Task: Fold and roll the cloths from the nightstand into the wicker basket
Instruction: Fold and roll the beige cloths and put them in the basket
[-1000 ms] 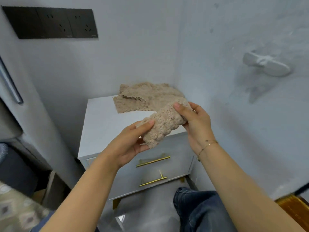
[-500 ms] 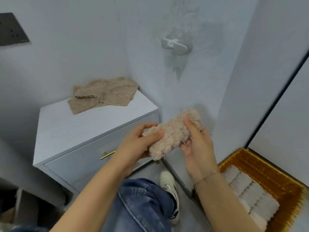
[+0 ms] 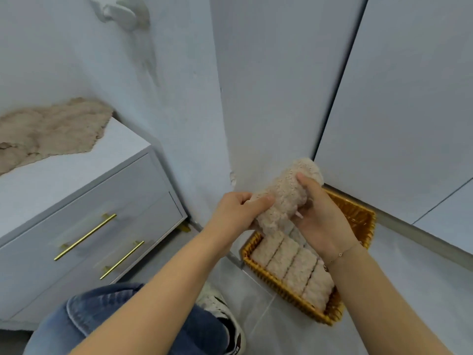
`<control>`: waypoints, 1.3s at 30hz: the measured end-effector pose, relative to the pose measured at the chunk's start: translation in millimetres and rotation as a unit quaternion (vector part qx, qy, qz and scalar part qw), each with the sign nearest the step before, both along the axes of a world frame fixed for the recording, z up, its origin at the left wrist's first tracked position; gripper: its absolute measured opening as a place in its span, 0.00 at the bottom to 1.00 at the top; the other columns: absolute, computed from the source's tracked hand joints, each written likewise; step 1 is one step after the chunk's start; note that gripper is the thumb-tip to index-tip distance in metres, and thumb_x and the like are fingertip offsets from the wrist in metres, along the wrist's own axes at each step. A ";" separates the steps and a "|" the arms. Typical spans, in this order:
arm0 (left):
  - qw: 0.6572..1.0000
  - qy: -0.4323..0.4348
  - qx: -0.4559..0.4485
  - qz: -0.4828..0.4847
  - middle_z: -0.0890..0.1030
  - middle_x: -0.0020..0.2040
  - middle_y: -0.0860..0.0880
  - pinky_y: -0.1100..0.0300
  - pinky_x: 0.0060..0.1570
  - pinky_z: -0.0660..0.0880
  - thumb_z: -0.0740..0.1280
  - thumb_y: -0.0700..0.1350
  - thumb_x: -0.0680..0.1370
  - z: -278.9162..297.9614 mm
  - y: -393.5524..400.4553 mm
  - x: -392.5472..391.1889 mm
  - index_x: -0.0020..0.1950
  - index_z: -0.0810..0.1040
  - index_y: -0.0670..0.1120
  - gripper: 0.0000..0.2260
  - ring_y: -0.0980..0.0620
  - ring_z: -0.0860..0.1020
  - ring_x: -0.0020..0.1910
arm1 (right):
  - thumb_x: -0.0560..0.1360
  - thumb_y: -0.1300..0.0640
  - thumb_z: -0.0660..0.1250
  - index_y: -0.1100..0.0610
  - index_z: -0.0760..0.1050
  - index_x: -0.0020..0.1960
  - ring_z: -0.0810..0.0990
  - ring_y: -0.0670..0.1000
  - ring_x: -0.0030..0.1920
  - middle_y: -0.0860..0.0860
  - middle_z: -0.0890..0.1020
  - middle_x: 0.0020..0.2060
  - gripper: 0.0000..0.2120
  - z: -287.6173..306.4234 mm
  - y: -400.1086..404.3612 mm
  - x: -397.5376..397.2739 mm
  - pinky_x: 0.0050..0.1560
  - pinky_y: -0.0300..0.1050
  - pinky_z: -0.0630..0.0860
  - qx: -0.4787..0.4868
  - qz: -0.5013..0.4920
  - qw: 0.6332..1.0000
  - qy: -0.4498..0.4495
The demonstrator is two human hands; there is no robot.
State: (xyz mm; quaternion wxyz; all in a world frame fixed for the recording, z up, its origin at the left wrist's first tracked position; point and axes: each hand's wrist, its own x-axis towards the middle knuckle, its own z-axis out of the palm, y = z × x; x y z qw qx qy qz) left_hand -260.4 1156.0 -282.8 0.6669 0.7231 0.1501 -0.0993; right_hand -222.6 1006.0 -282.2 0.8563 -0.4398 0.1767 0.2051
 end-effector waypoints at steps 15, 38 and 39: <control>0.947 0.009 0.291 -0.136 0.75 0.60 0.49 0.63 0.56 0.68 0.64 0.50 0.80 -167.1 -29.6 78.4 0.63 0.74 0.47 0.13 0.53 0.73 0.58 | 0.76 0.63 0.67 0.64 0.73 0.63 0.82 0.52 0.48 0.55 0.81 0.50 0.16 -171.5 -47.2 117.8 0.37 0.41 0.80 -0.136 -0.073 0.984 0.086; 0.863 0.043 0.410 -0.292 0.37 0.79 0.47 0.56 0.76 0.43 0.59 0.45 0.80 -255.0 -17.5 51.9 0.80 0.47 0.50 0.31 0.48 0.39 0.78 | 0.74 0.53 0.70 0.57 0.61 0.73 0.73 0.56 0.63 0.55 0.71 0.68 0.31 -330.1 -6.2 163.8 0.60 0.51 0.73 -0.383 -0.072 0.913 0.118; 0.865 0.046 0.405 -0.291 0.37 0.79 0.47 0.56 0.75 0.43 0.59 0.45 0.80 -253.7 -18.0 52.6 0.80 0.47 0.50 0.31 0.48 0.39 0.78 | 0.74 0.53 0.71 0.57 0.62 0.72 0.74 0.57 0.62 0.56 0.71 0.68 0.31 -331.8 -3.2 159.5 0.58 0.50 0.73 -0.382 -0.059 0.914 0.119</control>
